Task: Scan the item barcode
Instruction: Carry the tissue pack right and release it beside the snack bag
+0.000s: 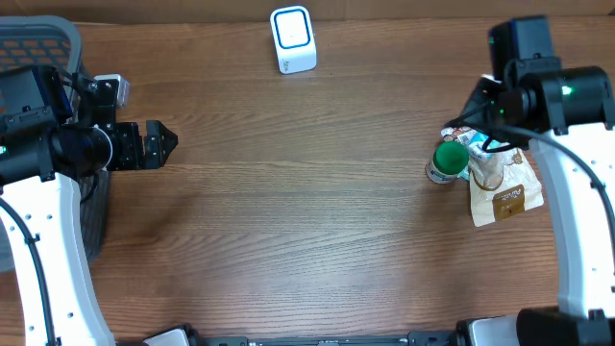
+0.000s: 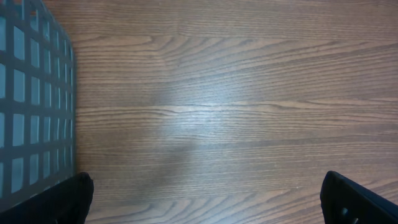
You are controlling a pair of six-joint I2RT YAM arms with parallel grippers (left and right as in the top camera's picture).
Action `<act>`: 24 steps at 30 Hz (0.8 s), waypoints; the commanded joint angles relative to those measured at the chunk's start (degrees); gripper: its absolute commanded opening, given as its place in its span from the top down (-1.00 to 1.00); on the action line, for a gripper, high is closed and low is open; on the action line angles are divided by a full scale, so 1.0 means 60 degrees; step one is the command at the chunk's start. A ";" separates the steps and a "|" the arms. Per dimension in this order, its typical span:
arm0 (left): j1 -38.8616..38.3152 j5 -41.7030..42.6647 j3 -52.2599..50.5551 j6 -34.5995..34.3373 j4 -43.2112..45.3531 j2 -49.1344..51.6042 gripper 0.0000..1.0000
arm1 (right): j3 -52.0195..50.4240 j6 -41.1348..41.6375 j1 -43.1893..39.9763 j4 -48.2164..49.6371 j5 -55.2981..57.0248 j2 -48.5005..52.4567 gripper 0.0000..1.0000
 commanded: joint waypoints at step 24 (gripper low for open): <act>0.0044 -0.0004 -0.0018 0.0142 0.0004 0.0058 -1.00 | -0.2707 -0.2929 -0.2084 0.1883 -0.4444 -0.0667 -0.50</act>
